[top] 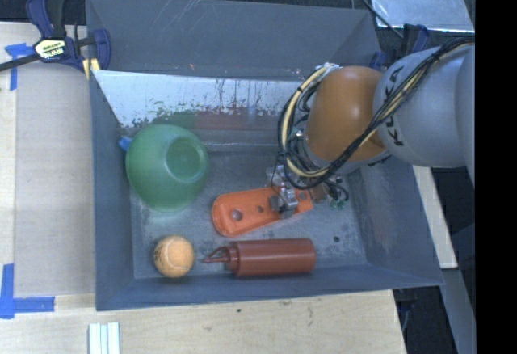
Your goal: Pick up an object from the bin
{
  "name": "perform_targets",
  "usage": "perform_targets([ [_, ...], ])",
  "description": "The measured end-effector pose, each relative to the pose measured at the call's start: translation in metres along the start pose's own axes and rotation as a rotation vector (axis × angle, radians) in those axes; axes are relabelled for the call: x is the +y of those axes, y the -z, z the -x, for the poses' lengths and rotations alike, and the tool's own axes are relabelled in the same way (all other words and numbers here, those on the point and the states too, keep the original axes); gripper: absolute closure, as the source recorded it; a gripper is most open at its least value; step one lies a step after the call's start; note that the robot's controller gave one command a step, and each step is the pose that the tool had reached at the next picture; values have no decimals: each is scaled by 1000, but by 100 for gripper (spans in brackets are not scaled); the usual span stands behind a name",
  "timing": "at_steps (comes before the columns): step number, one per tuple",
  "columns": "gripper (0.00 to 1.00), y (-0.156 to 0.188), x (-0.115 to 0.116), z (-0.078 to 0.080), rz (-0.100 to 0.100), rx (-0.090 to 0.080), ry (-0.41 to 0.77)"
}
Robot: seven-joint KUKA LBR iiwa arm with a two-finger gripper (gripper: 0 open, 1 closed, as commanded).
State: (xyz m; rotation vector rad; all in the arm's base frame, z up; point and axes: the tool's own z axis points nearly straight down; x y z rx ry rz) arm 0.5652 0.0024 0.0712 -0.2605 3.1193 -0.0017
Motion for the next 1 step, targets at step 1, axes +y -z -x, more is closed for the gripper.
perform_targets([
  [1,100,137,0,24,-1,-3,-7],
])
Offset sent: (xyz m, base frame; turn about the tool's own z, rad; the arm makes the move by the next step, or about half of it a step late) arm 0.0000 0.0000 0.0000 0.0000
